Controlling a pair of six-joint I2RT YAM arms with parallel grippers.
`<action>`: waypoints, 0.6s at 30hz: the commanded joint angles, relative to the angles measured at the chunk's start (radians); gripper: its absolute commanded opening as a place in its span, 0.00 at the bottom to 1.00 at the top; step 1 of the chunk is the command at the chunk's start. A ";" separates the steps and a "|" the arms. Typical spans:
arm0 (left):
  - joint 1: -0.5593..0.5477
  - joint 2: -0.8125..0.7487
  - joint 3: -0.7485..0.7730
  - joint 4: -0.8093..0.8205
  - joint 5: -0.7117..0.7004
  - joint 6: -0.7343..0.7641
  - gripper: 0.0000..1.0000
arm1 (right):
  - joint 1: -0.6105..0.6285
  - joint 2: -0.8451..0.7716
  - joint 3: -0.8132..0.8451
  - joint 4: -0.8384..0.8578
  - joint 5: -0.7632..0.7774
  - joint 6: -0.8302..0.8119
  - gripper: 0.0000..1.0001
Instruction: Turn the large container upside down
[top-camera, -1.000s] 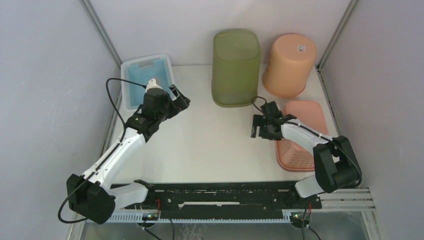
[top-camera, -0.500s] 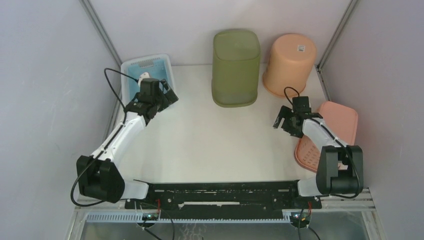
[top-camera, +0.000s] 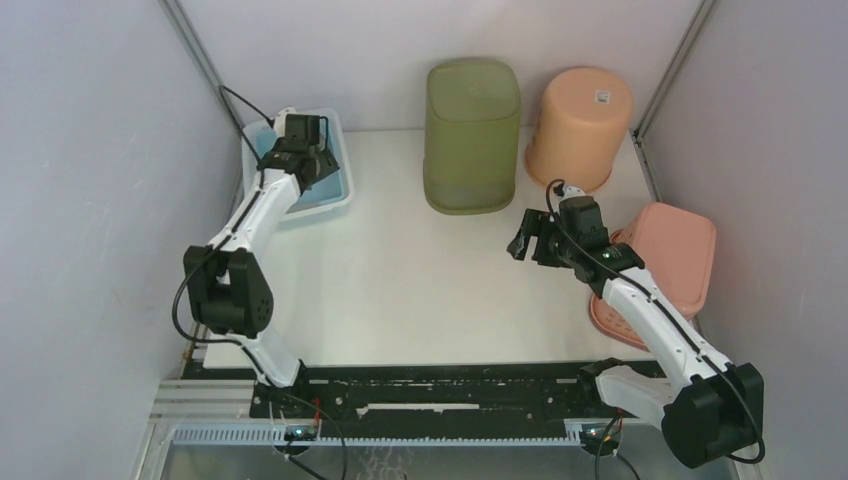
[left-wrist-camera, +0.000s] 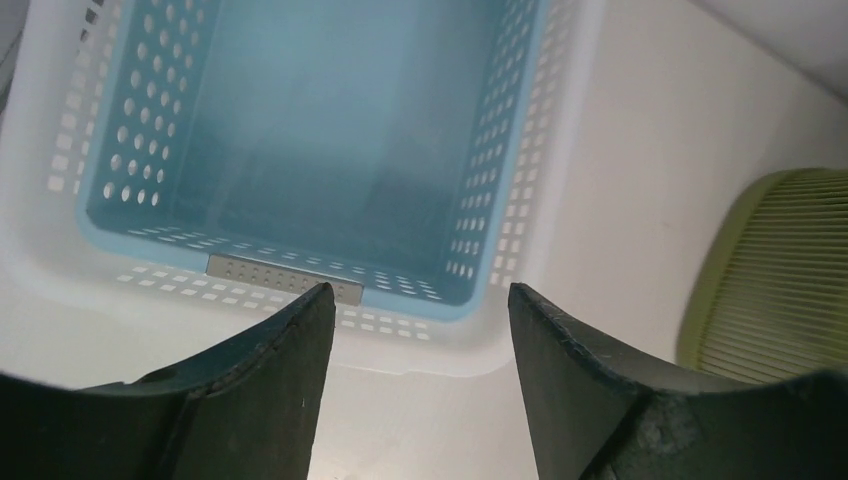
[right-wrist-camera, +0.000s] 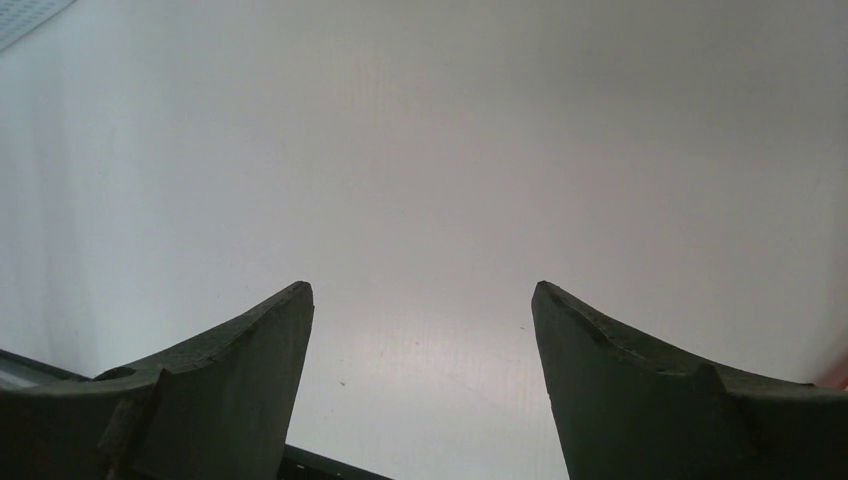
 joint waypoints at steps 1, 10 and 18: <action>0.000 0.057 0.009 -0.027 -0.065 0.030 0.69 | 0.035 -0.018 0.024 0.010 -0.021 0.023 0.88; -0.004 0.071 -0.099 -0.034 -0.044 -0.018 0.77 | 0.095 -0.023 0.011 0.016 -0.034 0.021 0.88; -0.011 0.050 -0.175 -0.028 -0.031 -0.015 0.78 | 0.124 -0.070 -0.002 0.008 -0.043 0.038 0.88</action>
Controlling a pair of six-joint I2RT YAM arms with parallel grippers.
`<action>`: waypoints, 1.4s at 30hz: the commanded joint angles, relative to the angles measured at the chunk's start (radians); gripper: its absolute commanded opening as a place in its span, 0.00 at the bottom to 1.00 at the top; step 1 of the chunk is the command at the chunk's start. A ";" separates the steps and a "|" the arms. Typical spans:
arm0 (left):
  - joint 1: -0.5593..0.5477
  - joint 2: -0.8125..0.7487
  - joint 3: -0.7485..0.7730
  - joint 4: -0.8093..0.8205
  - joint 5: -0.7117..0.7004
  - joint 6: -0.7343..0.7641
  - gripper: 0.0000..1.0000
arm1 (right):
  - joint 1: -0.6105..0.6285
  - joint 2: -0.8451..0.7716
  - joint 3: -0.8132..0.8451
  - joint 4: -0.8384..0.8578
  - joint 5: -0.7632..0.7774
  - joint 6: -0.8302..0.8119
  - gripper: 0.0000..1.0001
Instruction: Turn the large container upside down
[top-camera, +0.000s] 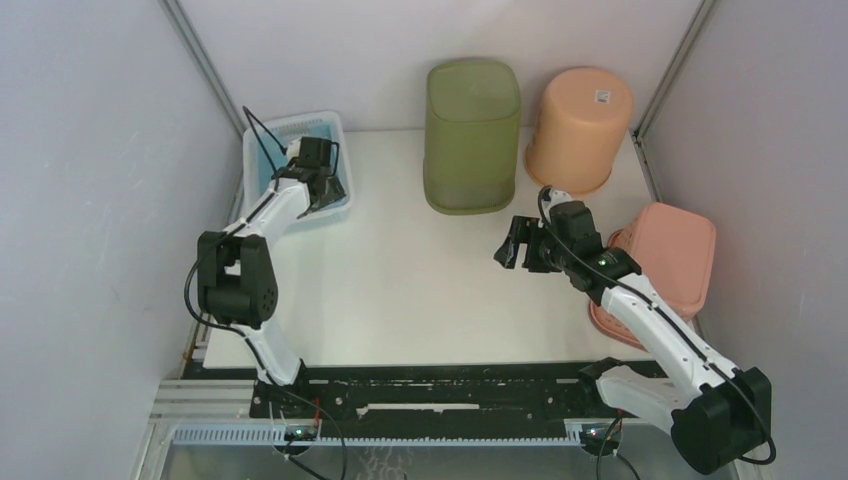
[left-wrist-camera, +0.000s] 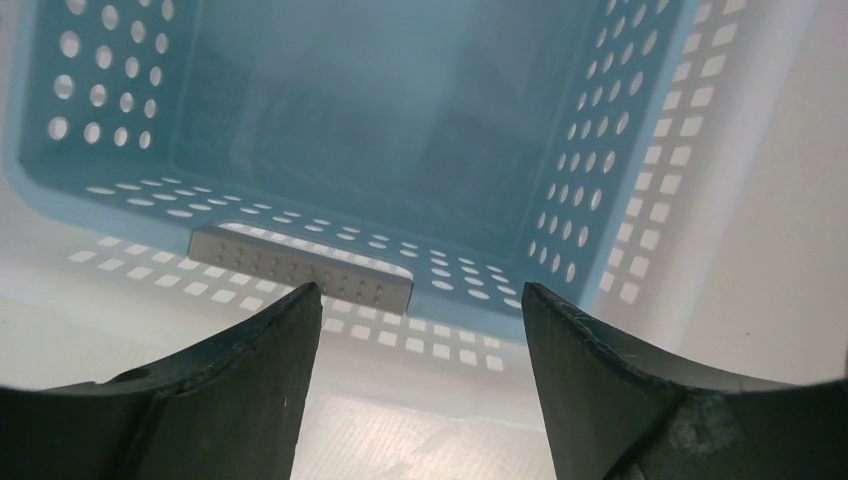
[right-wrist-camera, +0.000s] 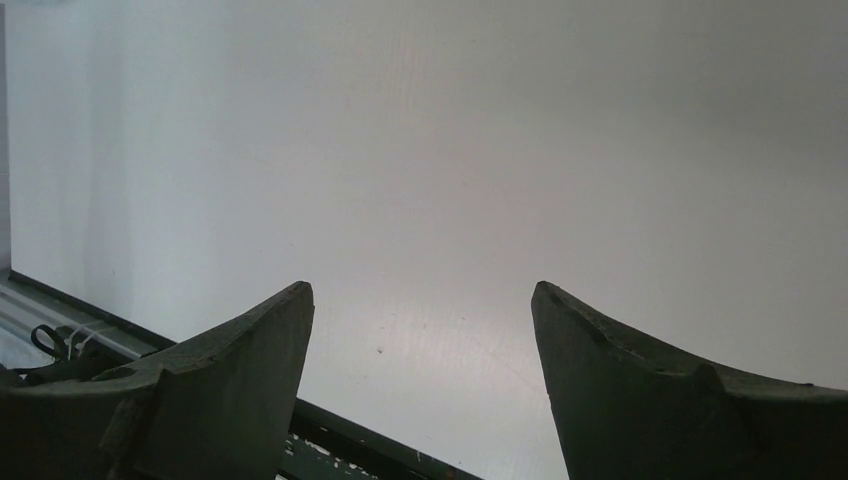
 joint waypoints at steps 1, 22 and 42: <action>-0.013 -0.045 -0.052 -0.025 0.011 -0.015 0.78 | 0.022 -0.052 0.000 0.013 -0.005 0.021 0.88; -0.417 -0.424 -0.472 -0.036 -0.047 -0.163 0.80 | 0.053 -0.152 -0.023 -0.027 -0.006 0.025 0.88; -0.272 -0.168 -0.071 -0.038 0.008 -0.088 0.87 | 0.051 -0.153 -0.026 -0.026 -0.022 0.011 0.89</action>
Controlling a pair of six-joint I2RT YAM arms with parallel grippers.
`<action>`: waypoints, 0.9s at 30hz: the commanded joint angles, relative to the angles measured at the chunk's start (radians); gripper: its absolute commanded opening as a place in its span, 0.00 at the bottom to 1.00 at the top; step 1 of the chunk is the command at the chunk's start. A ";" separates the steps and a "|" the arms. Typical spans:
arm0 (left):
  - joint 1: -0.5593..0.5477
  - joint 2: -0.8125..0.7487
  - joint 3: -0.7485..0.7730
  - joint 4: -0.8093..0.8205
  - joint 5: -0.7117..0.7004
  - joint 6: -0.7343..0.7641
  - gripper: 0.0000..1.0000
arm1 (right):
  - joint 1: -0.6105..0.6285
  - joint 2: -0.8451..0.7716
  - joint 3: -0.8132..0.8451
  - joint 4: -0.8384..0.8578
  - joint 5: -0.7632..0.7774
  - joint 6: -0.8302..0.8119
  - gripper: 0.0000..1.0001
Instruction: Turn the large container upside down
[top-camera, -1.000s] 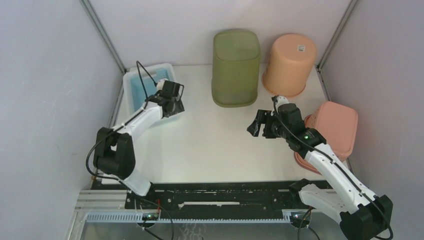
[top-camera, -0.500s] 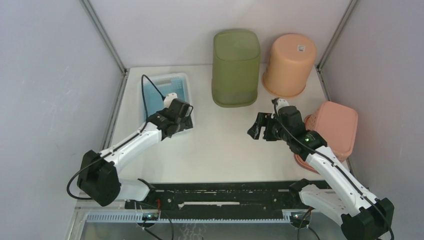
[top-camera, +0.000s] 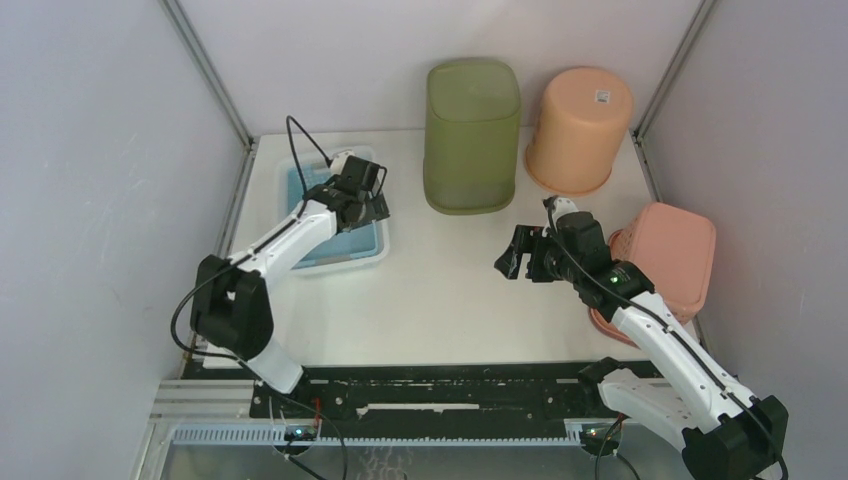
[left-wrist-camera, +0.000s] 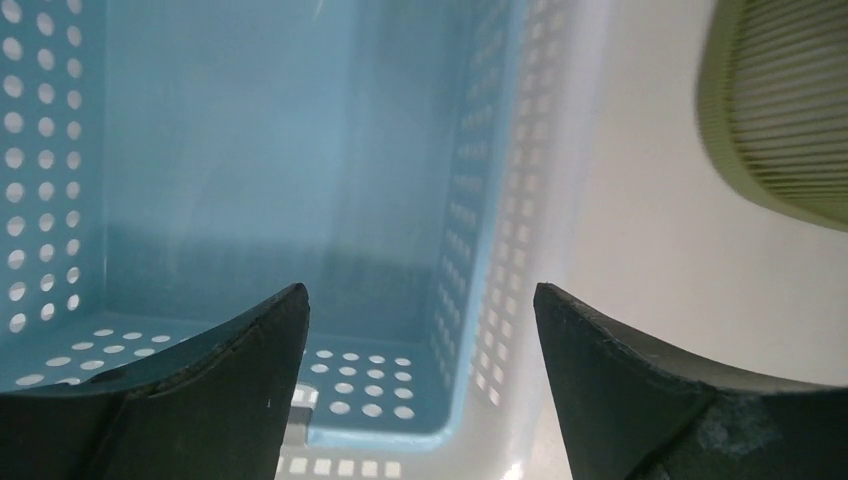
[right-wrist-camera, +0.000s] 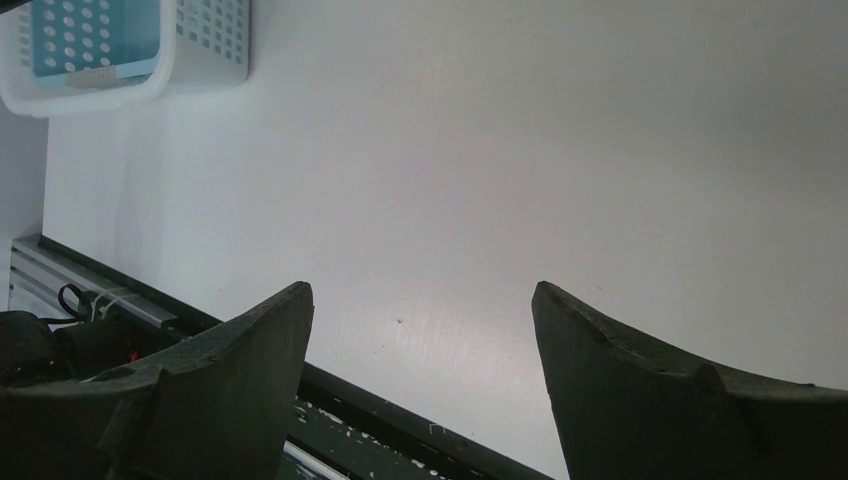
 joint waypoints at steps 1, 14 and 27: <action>0.038 0.031 0.052 0.014 0.012 0.007 0.87 | 0.006 -0.018 -0.001 0.026 -0.013 -0.002 0.89; 0.067 0.104 0.063 0.075 0.056 0.045 0.83 | 0.003 -0.002 -0.004 0.047 -0.037 -0.007 0.89; 0.087 0.211 0.101 0.045 0.030 0.076 0.68 | 0.003 0.022 -0.004 0.066 -0.051 -0.002 0.89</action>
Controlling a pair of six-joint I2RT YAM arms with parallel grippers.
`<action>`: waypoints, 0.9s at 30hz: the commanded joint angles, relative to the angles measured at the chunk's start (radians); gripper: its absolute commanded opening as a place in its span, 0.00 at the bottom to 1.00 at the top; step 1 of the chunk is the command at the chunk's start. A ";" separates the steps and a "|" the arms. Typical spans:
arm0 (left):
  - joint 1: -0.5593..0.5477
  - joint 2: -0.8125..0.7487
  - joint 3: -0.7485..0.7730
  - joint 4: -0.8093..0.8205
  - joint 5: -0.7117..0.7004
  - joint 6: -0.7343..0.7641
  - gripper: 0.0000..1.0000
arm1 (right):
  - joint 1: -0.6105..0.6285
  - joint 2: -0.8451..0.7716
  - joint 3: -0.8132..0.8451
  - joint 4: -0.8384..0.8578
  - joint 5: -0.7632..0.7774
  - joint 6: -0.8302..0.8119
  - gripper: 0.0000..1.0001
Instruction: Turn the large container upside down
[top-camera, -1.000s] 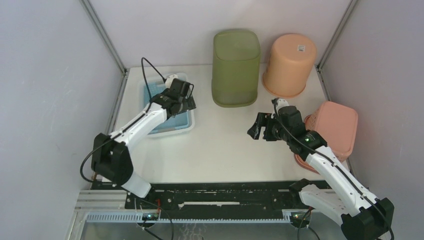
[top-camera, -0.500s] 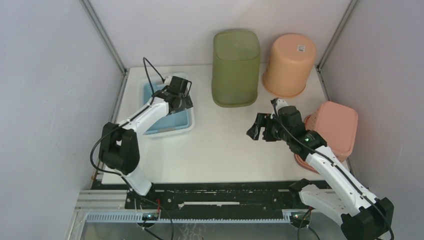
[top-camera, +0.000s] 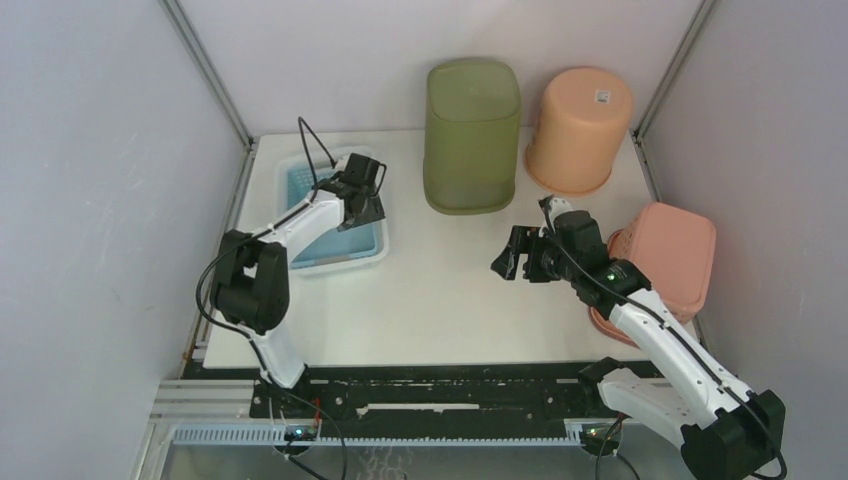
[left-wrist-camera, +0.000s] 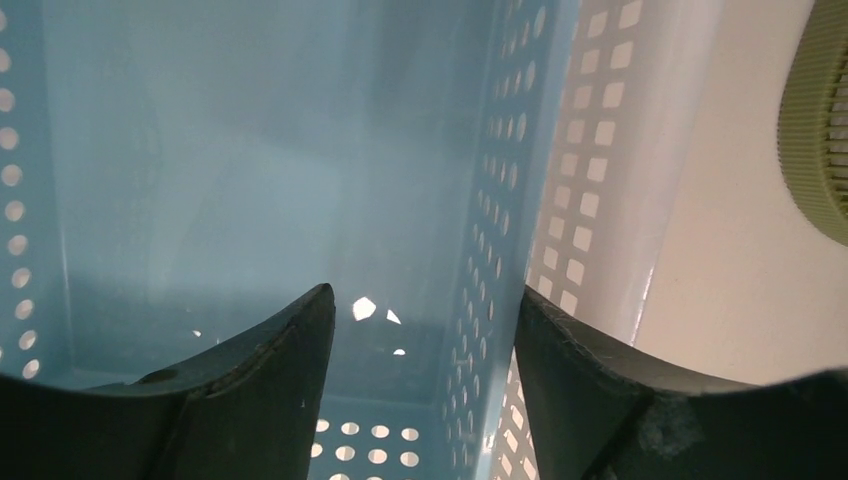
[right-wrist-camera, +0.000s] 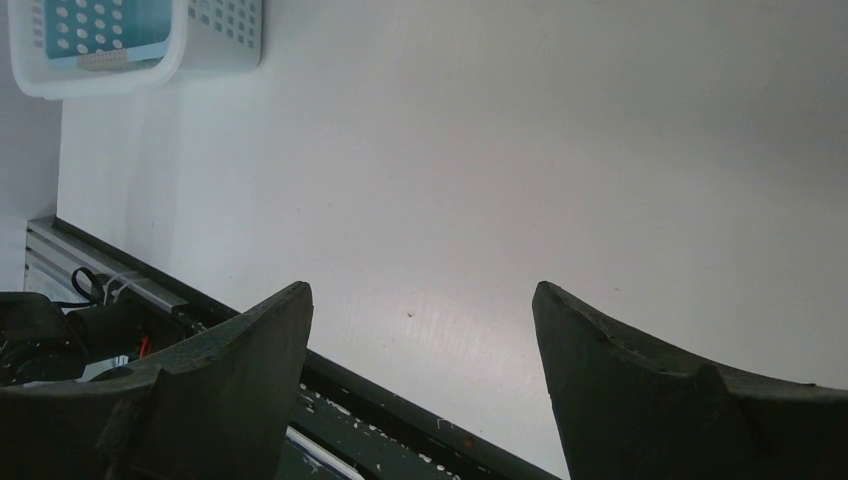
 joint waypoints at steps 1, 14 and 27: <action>0.009 0.028 0.060 0.002 -0.030 0.031 0.64 | 0.003 0.004 -0.002 0.054 -0.008 0.000 0.89; 0.024 0.003 0.149 -0.067 -0.071 0.065 0.08 | 0.005 0.001 -0.001 0.056 -0.016 0.007 0.89; 0.056 -0.203 0.315 -0.203 -0.056 0.122 0.08 | 0.018 -0.004 -0.001 0.076 -0.033 0.025 0.89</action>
